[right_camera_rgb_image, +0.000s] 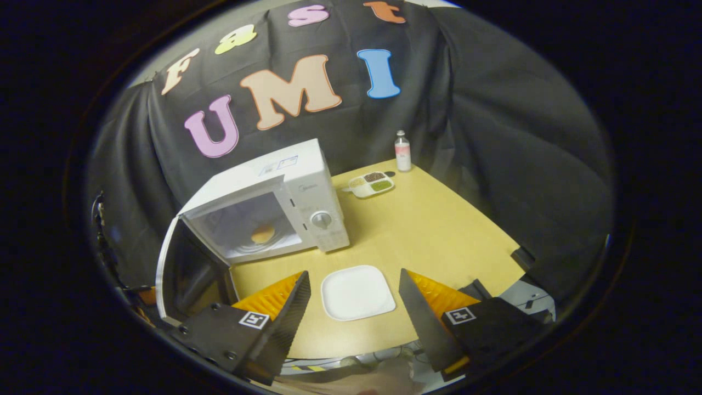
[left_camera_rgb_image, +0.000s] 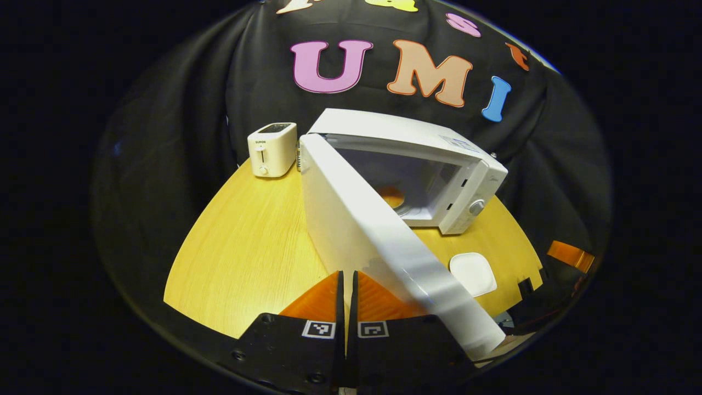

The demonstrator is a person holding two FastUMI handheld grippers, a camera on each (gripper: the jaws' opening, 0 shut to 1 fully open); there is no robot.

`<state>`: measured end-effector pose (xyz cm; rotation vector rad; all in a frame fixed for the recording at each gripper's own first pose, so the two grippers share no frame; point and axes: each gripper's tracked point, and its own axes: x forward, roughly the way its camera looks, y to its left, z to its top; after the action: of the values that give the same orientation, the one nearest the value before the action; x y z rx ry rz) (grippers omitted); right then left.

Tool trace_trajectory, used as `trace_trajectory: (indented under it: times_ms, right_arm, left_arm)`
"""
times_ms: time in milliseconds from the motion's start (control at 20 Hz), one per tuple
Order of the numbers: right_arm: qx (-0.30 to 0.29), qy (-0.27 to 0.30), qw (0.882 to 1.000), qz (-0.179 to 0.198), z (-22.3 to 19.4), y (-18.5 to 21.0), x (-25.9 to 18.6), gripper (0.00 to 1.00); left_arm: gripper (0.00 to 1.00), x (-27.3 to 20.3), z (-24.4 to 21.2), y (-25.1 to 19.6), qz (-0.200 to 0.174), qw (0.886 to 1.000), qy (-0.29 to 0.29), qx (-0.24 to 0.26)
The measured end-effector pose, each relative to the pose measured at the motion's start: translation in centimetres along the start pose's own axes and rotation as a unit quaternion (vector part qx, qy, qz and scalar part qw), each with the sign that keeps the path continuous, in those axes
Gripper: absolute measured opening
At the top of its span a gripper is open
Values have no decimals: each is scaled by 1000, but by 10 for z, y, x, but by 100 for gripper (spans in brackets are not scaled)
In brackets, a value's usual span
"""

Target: Open the microwave oven with the left hand, put the food in, and close the microwave oven.

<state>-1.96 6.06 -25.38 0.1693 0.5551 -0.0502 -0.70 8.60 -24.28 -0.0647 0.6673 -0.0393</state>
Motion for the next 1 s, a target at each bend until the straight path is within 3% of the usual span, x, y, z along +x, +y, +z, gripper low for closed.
trace_trajectory:
  times_ms: [50,100,250,300,400,450,500,550,600,650,750,800,850,900,1000]
  right_arm:
    - [-1,2,1000,-1,2,-6,1,100]
    - [-2,3,1000,-1,3,-11,4,92]
    - [-1,0,1000,6,13,-19,12,92]
    - [1,0,1000,11,14,-22,14,100]
    - [5,1,1000,17,18,-27,19,100]
    - [7,-2,1000,20,21,-29,21,92]
    - [9,-4,1000,23,24,-30,24,100]
    - [10,-6,1000,26,26,-31,26,92]
    - [11,-7,1000,28,28,-36,28,92]
    - [12,-8,999,30,30,-38,30,100]
    - [11,-11,999,29,34,-44,32,100]
    - [9,-13,1000,26,36,-48,33,92]
    - [7,-16,1000,23,38,-52,33,92]
    - [5,-21,1000,19,41,-56,31,100]
    - [4,-27,1000,14,44,-63,29,100]
  left_arm:
    - [1,1,2,-7,2,1000,-2,2]
    - [1,3,4,-14,2,1000,-5,4]
    - [1,11,12,-37,-3,1000,-15,9]
    - [1,13,14,-46,-6,1000,-17,11]
    - [1,19,18,-63,-12,1000,-22,19]
    - [1,22,20,-70,-16,999,-24,23]
    - [1,20,24,-81,-21,999,-27,27]
    - [1,23,27,-89,-26,999,-30,31]
    - [1,26,29,-99,-32,998,-33,34]
    - [1,29,31,-107,-38,998,-37,37]
    - [1,37,34,-122,-51,997,-41,41]
    - [1,41,35,-129,-57,997,-42,44]
    - [1,43,37,-136,-62,996,-43,48]
    - [1,46,40,-142,-67,995,-45,53]
    - [1,52,46,-148,-73,994,-49,62]
